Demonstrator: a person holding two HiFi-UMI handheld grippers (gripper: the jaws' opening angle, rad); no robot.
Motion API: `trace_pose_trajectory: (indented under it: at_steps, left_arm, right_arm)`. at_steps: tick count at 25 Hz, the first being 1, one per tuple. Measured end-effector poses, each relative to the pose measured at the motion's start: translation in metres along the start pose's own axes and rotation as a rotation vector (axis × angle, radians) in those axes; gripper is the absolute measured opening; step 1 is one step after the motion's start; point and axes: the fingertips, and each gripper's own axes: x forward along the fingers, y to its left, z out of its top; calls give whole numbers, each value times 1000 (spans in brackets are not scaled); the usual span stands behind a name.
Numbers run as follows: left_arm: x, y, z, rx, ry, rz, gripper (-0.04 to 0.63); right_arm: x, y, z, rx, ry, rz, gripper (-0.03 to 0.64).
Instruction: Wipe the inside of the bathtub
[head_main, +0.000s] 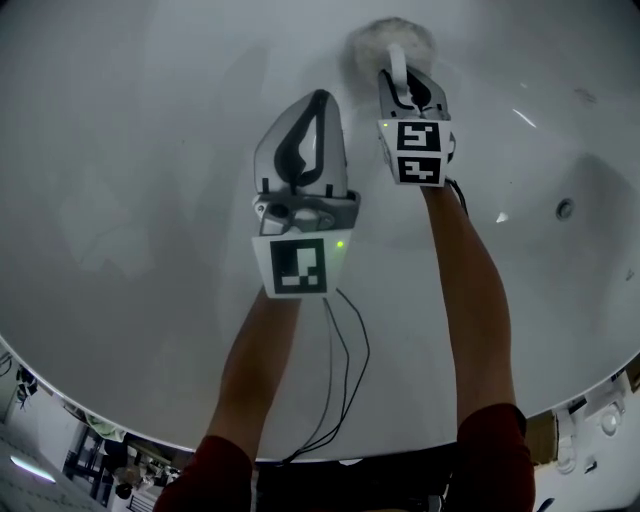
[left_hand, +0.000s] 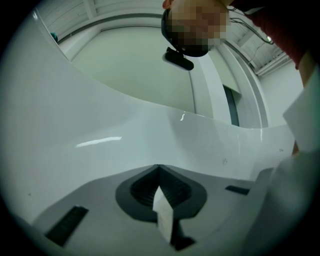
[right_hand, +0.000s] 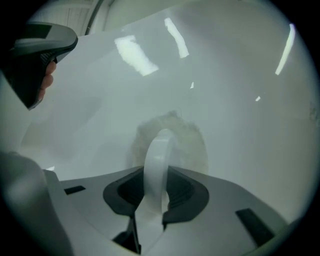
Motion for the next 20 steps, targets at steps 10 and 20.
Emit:
trace_pose_trajectory:
  at_steps: [10,20]
  left_arm:
    - [48,-122,-31,7,31,-38,15]
    - [89,-233,-42,-14,35,-111,15]
  right_arm:
    - [-28,-114,-56,-42,-2,-18,103]
    - [-74,-209,-106,-60,-8,-58,101]
